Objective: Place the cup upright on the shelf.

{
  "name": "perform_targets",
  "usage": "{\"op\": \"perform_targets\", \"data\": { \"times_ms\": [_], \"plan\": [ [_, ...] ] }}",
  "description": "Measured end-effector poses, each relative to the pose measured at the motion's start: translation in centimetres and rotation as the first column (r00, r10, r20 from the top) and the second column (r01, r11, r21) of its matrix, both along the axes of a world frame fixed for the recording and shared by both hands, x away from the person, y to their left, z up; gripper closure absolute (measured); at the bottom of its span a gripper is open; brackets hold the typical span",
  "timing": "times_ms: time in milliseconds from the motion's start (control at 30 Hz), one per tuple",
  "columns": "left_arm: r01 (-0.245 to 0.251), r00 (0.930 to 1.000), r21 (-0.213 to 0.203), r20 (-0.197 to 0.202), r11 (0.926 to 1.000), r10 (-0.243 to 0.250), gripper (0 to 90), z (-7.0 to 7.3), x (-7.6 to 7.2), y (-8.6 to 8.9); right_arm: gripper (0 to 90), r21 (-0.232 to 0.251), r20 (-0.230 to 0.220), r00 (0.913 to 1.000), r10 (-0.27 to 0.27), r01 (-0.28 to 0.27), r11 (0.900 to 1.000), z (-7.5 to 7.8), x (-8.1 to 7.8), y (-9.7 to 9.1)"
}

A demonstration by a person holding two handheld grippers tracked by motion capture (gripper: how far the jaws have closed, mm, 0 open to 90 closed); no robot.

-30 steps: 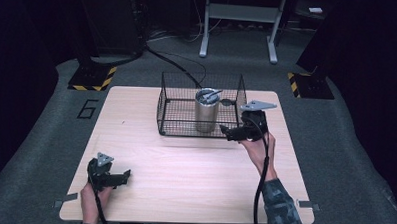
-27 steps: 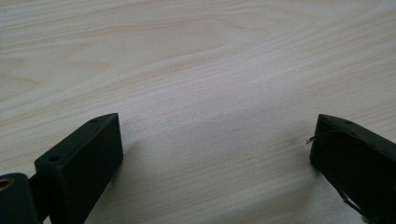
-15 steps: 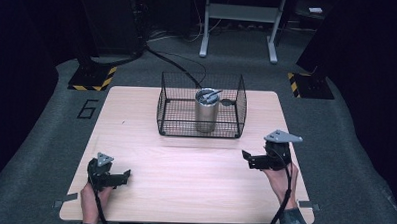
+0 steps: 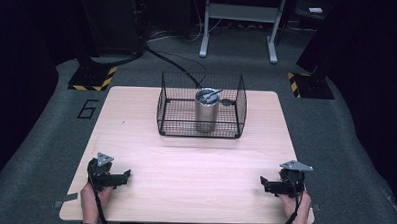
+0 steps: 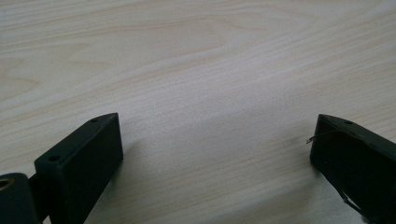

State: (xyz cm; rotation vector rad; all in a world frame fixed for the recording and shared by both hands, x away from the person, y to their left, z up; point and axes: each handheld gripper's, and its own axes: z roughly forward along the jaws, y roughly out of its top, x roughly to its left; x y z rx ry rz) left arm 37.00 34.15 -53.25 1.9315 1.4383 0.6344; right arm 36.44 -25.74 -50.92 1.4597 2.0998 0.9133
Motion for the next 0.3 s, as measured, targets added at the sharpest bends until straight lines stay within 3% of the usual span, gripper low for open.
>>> {"op": "perform_targets", "data": {
  "times_ms": [100, 167, 300],
  "plan": [
    [0.000, 1.0000, 0.000, 0.000, 1.0000, 0.000, 2.4, 0.0, 0.0, 0.0, 0.0, -0.019, -0.009, 0.9998, -0.019, 0.019, 0.9996, -0.8, 0.0, -0.1],
    [0.000, 1.0000, 0.001, 0.000, 1.0000, 0.000, 2.4, 0.0, 0.0, 0.0, 0.0, -0.062, -0.007, 0.9997, -0.023, 0.023, 0.9978, -1.7, 0.1, -0.2],
    [0.001, 1.0000, 0.001, -0.001, 1.0000, -0.001, 2.3, 0.0, 0.0, 0.0, 0.0, -0.044, 0.014, 0.9996, -0.025, 0.025, 0.9987, -2.0, 0.3, -0.5]
  ]
}}
